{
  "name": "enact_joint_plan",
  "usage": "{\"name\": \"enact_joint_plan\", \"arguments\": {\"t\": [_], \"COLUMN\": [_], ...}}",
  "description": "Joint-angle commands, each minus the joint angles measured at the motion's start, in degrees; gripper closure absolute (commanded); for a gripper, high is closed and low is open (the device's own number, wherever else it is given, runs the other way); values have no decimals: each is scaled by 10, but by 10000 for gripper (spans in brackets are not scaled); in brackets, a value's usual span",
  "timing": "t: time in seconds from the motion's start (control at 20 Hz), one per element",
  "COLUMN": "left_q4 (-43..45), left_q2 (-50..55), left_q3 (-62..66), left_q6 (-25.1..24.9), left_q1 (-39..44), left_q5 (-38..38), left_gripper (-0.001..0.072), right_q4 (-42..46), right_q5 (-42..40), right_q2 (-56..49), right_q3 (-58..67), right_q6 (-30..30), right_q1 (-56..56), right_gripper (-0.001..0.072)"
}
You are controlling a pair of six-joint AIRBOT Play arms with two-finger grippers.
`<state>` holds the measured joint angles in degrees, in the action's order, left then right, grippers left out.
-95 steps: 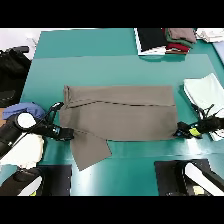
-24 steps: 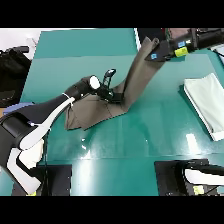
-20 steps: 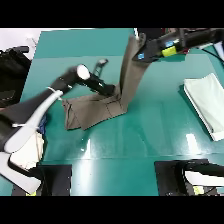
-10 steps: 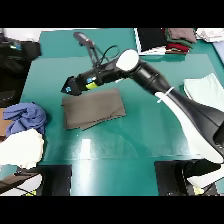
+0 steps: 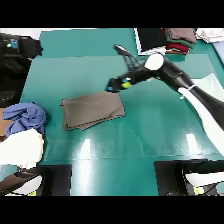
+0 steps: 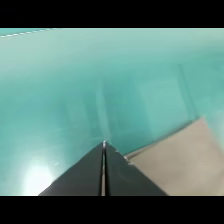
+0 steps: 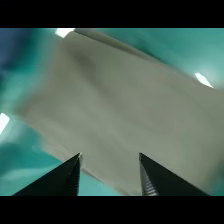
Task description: Fold the shirts.
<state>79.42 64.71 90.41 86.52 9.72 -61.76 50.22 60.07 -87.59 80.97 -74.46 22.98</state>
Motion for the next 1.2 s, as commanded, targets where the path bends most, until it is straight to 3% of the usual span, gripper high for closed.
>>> {"name": "enact_joint_plan", "arguments": {"t": [0.0, 0.25, 0.45, 0.55, 0.6, 0.7, 0.85, 0.95, 1.15], "left_q4": [-1, -1, -14, -19, -24, -41, -54, -55, -55], "left_q2": [12, 37, 46, 47, 47, 47, 47, 47, 49], "left_q3": [-1, -1, -1, -1, -1, -1, -1, -1, -1], "left_q6": [-1, -7, -12, -11, -11, -11, -10, -10, -15], "left_q1": [44, 89, 96, 96, 96, 96, 96, 113, 183], "left_q5": [8, 8, 12, 12, 12, 13, 13, 13, 28], "left_gripper": [680, 679, 679, 679, 679, 680, 680, 681, 680], "right_q4": [15, -93, -149, -163, -166, -165, -130, -53, 95], "right_q5": [13, 8, 7, -4, -12, -36, -42, -20, 52], "right_q2": [12, -82, -170, -211, -230, -253, -247, -213, -108], "right_q3": [-101, -111, -40, 14, 41, 86, 147, 174, 176], "right_q6": [-20, -9, -1, -1, -1, 1, 1, -14, -49], "right_q1": [-98, -102, -39, -2, 15, 40, 44, 12, -129], "right_gripper": [123, 117, 120, 209, 312, 692, 693, 693, 693]}}
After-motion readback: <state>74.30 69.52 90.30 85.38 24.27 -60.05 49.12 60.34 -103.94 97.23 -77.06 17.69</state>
